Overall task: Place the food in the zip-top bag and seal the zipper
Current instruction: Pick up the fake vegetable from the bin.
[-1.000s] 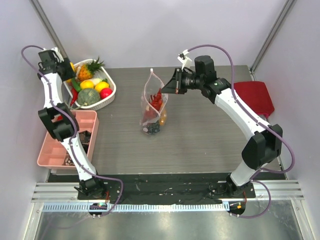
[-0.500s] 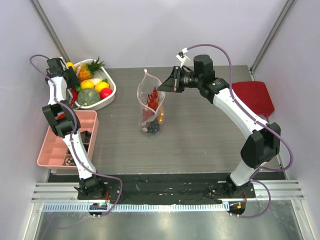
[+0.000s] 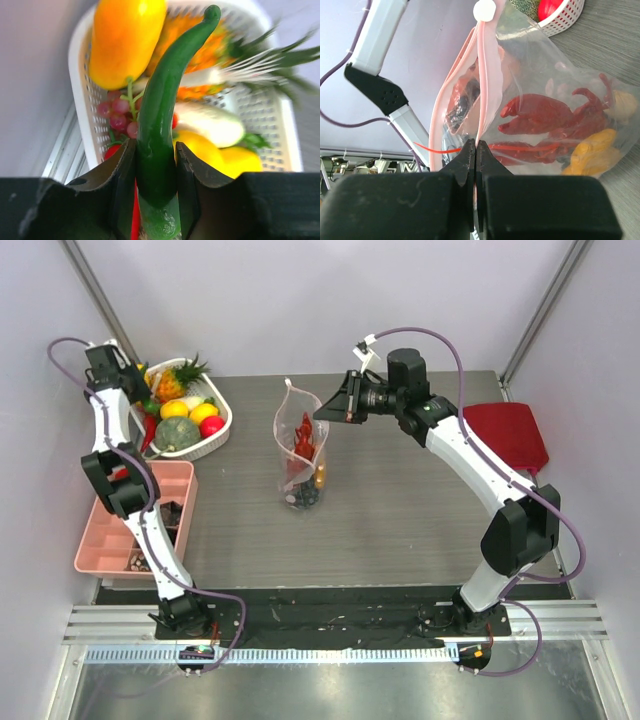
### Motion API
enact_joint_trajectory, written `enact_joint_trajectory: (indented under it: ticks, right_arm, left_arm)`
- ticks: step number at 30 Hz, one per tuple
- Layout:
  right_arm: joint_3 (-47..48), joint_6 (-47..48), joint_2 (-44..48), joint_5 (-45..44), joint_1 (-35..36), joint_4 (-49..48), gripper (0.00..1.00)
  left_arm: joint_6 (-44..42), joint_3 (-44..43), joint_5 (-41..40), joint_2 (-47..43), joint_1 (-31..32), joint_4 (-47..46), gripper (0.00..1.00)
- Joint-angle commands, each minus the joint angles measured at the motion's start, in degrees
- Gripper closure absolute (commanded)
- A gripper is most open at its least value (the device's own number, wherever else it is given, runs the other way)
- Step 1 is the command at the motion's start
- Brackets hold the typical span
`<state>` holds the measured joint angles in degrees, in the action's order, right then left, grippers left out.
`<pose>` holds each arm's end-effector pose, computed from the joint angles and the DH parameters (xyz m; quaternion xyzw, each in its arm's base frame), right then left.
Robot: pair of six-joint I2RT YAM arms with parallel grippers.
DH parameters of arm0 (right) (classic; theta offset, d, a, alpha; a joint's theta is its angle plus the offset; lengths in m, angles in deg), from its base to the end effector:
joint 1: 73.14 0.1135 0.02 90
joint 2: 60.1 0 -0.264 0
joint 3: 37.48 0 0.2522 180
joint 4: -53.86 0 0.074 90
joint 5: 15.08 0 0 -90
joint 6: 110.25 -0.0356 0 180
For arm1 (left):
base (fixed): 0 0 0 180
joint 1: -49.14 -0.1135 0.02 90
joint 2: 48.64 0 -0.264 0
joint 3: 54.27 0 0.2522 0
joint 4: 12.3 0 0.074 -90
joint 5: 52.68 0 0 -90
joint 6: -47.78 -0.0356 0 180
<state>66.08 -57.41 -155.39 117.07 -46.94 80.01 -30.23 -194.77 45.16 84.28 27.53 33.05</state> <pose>0.3389 0.1934 0.3818 -0.1387 0.7711 0.5358 0.3148 0.5003 0.1929 0.2732 -0.2301 0.8663 -0.0243 0.4427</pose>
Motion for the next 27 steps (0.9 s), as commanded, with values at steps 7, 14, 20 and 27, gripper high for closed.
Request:
enact_joint_trajectory:
  ticks: [7, 14, 20, 27]
  right_arm:
    - [3.89, -4.67, 1.16, 1.88, 1.23, -7.81, 0.99]
    - [4.15, -6.60, 0.19, 2.23, 2.72, -9.65, 0.99]
    - [4.25, -6.60, -0.34, 2.06, 2.90, -9.66, 0.99]
    - [3.45, -6.43, -0.16, 1.53, 2.81, -9.83, 0.99]
  left_arm:
    - [6.36, 5.68, 16.23, -22.23, 2.61, -11.10, 1.00]
    - [10.25, 26.34, 22.40, -42.27, 13.68, -28.93, 0.95]
    - [8.93, 40.06, 21.79, -52.40, 27.65, -34.49, 0.93]
    - [8.74, 53.32, 15.38, -60.84, 39.35, -34.41, 0.93]
